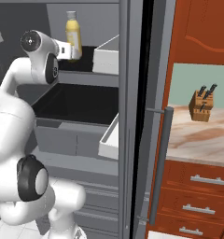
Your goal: Pick potato from the fridge and place it on the plate on the counter.
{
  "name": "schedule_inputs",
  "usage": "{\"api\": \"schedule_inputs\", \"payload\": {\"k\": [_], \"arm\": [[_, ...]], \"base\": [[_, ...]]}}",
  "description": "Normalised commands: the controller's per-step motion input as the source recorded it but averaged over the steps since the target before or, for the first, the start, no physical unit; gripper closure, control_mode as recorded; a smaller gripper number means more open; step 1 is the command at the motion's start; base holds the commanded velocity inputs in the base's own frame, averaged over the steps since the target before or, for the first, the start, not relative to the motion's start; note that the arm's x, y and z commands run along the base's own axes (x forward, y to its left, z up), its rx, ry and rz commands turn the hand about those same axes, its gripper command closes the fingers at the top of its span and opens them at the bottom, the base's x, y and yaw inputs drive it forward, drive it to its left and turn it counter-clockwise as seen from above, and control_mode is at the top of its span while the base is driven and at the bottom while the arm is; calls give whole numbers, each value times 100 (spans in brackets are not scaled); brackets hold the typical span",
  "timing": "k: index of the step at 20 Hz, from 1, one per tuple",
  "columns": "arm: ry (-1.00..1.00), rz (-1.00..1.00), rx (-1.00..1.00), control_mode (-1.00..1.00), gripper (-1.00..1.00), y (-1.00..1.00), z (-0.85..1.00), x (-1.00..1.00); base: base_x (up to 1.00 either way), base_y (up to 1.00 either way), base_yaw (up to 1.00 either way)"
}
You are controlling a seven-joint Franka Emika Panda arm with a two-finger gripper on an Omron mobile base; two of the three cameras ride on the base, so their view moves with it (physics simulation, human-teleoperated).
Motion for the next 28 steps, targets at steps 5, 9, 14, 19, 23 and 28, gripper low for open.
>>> {"api": "schedule_inputs", "payload": {"k": [5, 9, 14, 19, 23, 28], "arm": [[11, 0, -1, -100, -100, 0, 0, 34], [0, 0, 0, -100, -100, 0, -3, 22], [0, 0, 0, -100, -100, 0, -19, 21], [0, 0, 0, -100, -100, 0, -19, 18], [1, 0, 0, -100, -100, 0, 0, 26], [4, 0, 0, -100, -100, 1, 0, 30]], "base": [[0, 0, 0], [0, 0, 0], [0, 0, 0], [0, 0, 0], [0, 0, 0], [0, 0, 0]]}}
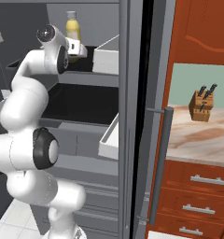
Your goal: Pick potato from the fridge and place it on the plate on the counter.
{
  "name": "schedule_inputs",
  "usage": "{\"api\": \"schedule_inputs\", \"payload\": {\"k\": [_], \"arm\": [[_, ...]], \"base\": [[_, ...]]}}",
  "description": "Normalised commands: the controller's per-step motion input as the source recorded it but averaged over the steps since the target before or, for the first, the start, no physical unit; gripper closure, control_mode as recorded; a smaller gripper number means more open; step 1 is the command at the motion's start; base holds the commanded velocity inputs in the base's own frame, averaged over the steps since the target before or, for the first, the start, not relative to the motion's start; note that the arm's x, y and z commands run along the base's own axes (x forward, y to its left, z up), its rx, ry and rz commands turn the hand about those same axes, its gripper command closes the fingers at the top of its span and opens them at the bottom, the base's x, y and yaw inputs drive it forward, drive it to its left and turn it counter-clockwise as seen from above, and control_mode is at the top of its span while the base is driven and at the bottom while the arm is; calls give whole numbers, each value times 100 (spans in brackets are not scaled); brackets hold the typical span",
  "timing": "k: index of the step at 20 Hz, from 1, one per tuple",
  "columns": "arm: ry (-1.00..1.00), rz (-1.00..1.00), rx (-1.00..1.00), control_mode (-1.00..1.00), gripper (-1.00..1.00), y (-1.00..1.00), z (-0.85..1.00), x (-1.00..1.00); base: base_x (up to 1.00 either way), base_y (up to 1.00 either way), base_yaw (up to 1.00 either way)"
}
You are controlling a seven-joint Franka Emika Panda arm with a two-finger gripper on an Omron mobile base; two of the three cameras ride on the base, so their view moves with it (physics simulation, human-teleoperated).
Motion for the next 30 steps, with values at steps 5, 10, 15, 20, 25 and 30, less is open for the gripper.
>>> {"api": "schedule_inputs", "payload": {"k": [5, 10, 15, 20, 25, 30], "arm": [[10, 0, 0, -100, -100, 12, 0, 14], [4, 0, 0, -100, -100, 12, 0, 27], [1, 0, 0, -100, -100, 0, 0, 31], [4, 0, 0, -100, -100, 0, -1, 5], [8, 0, 0, -100, -100, 0, -7, -1], [0, 0, 0, -100, 100, 0, -7, 0]], "base": [[0, 0, 0], [0, 0, 0], [0, 0, 0], [0, 0, 0], [0, 0, 0], [0, 0, 0]]}}
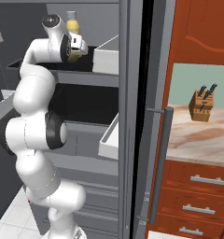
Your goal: Pick potato from the fridge and place it on the plate on the counter.
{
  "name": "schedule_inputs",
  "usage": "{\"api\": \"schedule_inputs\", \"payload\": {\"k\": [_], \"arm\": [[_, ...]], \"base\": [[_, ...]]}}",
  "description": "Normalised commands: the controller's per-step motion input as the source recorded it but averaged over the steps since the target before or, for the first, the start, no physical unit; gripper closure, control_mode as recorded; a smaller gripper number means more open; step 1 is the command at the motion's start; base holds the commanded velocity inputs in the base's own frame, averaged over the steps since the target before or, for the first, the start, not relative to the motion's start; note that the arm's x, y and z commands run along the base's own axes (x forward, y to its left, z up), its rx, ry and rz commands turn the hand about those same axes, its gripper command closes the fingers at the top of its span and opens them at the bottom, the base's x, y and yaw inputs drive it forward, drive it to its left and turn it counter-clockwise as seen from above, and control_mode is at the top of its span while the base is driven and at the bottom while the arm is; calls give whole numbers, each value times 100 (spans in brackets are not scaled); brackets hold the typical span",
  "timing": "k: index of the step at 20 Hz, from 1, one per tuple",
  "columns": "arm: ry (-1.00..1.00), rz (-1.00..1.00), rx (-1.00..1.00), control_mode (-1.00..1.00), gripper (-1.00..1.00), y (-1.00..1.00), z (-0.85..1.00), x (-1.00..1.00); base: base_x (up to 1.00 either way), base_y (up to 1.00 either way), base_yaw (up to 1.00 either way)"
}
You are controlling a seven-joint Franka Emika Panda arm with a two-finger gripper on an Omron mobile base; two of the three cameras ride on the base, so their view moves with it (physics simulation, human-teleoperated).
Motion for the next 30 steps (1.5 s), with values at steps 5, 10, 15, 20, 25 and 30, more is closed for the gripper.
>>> {"api": "schedule_inputs", "payload": {"k": [5, 10, 15, 20, 25, 30], "arm": [[0, 0, 0, -100, 100, 0, -6, 0], [-4, -2, 0, -100, 100, 0, 0, -20], [-14, -4, 0, -100, 100, -17, 2, -74], [0, -13, 0, -100, 100, -4, 11, -99], [0, -15, 0, -100, 100, -24, 32, -100], [1, -15, 2, -100, 100, -32, 33, -100]], "base": [[0, 0, 0], [0, 0, 0], [0, 0, 0], [0, 0, 0], [0, 0, 0], [0, 0, 0]]}}
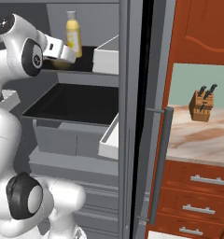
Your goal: Pick potato from the fridge and place it on the plate on the counter.
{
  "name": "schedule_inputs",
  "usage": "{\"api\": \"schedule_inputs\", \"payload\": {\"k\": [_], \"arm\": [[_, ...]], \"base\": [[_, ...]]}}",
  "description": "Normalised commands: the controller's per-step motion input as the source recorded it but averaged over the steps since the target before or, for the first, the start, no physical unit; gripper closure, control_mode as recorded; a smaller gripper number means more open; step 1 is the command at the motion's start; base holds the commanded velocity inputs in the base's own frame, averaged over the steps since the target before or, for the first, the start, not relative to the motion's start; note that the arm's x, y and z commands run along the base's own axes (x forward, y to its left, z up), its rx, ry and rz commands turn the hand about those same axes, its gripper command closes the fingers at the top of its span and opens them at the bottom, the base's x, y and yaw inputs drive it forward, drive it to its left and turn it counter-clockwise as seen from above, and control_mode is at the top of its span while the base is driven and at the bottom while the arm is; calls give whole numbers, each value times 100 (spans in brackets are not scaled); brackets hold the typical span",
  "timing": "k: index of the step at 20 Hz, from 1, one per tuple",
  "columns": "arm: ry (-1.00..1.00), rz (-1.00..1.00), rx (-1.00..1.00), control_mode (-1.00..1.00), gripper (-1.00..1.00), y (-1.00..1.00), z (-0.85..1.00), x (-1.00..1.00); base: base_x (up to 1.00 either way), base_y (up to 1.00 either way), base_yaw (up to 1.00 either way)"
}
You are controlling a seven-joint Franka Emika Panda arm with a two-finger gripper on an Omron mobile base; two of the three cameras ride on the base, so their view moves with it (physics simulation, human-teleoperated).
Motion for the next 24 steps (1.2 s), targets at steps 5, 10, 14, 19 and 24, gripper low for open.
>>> {"api": "schedule_inputs", "payload": {"k": [5, 10, 14, 19, 24], "arm": [[8, -10, 3, -100, 100, -24, 10, -100], [20, -2, 2, -100, 100, -1, -5, -100], [26, 0, 0, -100, 100, 0, -33, -100], [33, 3, 2, -100, 100, 0, -52, -71], [21, 5, 2, -100, 100, 0, -60, -6]], "base": [[0, 0, 0], [0, 0, 0], [0, 0, 0], [0, 0, 0], [0, 0, 0]]}}
